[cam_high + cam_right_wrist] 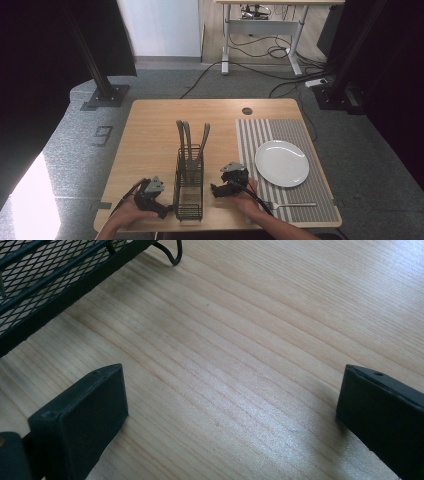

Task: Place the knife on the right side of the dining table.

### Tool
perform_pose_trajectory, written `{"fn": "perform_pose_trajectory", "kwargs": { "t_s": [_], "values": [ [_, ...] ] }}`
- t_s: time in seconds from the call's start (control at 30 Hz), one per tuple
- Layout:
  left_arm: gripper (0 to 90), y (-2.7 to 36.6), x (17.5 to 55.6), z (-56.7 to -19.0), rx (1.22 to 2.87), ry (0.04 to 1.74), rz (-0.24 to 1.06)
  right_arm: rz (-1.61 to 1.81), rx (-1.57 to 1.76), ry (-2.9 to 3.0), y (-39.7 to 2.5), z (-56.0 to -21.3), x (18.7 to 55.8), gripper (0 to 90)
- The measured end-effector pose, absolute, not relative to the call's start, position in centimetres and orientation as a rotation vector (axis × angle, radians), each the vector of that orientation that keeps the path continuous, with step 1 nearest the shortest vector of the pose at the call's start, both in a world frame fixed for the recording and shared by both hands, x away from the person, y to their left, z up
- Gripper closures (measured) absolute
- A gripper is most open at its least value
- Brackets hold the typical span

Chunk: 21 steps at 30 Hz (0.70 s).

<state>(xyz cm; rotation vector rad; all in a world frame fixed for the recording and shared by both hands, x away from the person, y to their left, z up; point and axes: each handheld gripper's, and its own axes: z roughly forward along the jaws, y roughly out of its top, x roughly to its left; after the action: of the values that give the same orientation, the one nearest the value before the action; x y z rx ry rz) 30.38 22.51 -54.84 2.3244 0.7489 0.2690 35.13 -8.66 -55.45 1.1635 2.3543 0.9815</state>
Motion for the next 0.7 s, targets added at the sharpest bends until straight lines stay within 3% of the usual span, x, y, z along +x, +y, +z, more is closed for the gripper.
{"fn": "perform_pose_trajectory", "kwargs": {
  "t_s": [0.7],
  "values": [
    [0.0,22.51,30.46,-54.84,2.326,0.74,0.266,1.032,1.23,2.31,-8.47,-54.88,34.53,8.9]
  ]
}}
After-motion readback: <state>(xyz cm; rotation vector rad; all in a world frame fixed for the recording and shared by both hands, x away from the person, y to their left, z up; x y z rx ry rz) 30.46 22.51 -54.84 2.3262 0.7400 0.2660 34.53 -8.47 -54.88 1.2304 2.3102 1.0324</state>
